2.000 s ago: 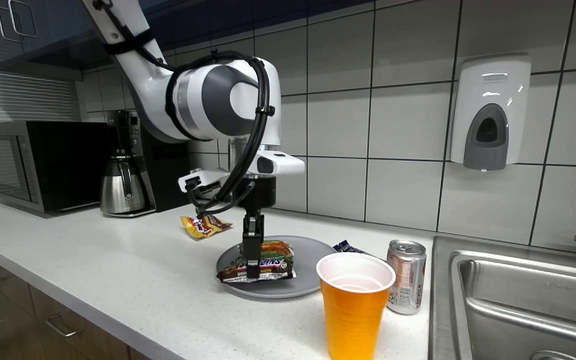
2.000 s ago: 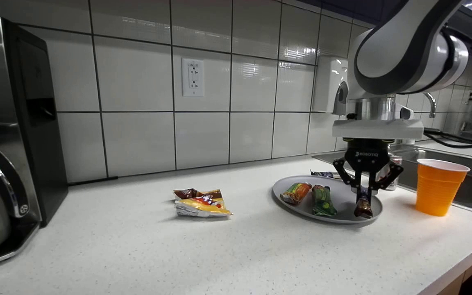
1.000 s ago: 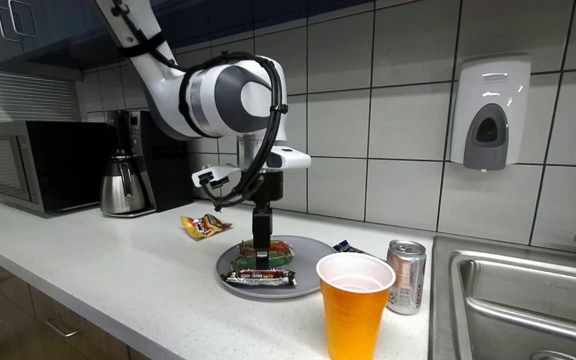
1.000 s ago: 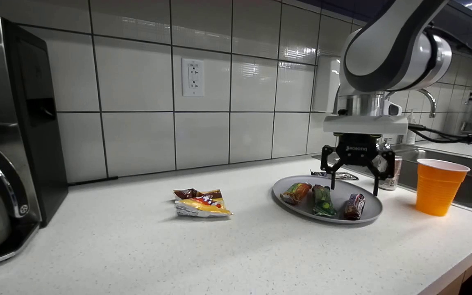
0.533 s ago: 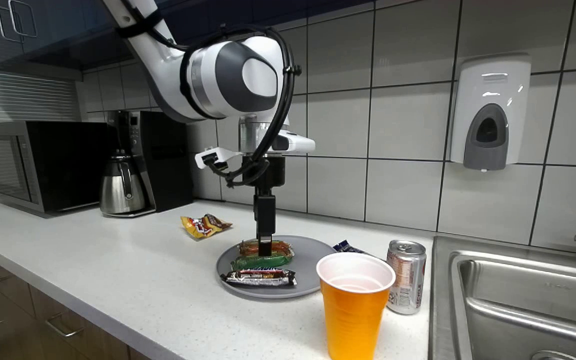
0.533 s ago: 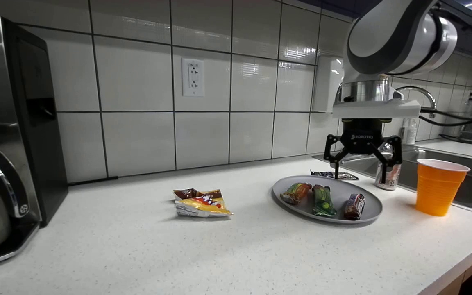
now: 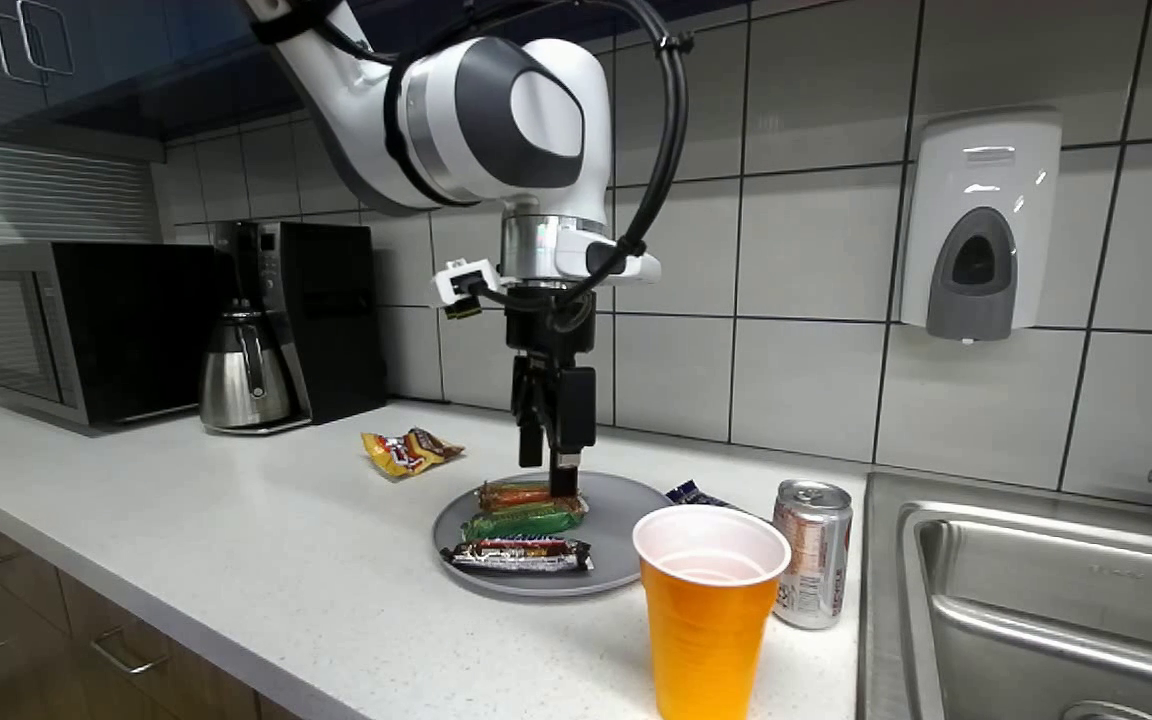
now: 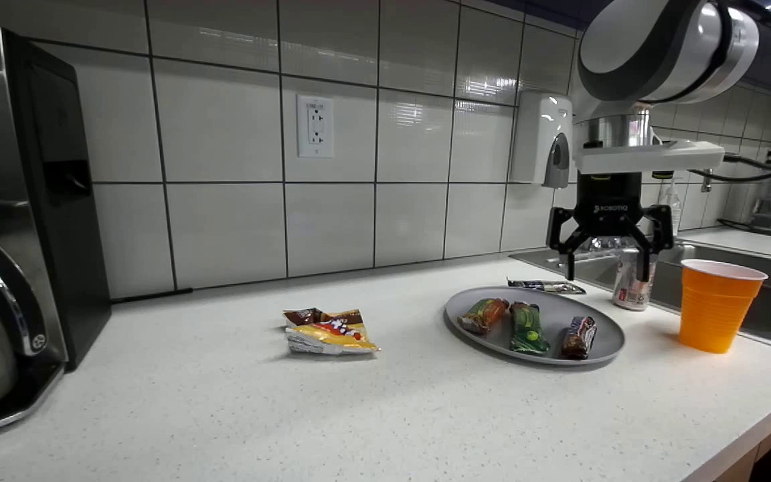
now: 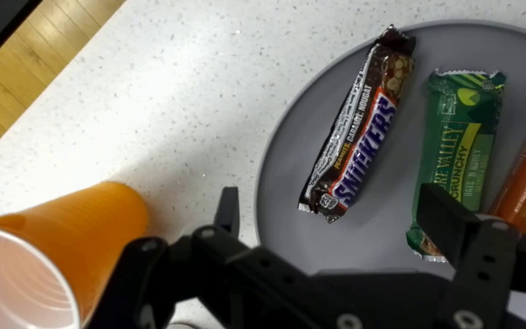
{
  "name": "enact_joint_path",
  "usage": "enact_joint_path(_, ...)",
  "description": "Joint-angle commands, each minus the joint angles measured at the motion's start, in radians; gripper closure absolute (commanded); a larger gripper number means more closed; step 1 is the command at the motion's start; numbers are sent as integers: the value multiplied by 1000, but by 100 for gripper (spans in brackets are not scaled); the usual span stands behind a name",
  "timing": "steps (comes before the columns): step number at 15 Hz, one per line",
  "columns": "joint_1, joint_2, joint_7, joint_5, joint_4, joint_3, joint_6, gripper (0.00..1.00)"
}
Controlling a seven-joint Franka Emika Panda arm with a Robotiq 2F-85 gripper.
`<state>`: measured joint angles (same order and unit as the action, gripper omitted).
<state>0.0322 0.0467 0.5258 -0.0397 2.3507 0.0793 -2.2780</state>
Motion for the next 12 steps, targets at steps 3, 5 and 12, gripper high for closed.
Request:
enact_joint_path(3,35,7,-203,-27,-57,24,85,0)
enact_joint_path(5,43,20,-257,-36,-79,32,101,0)
enact_joint_path(12,48,110,-384,-59,-196,38,124,0)
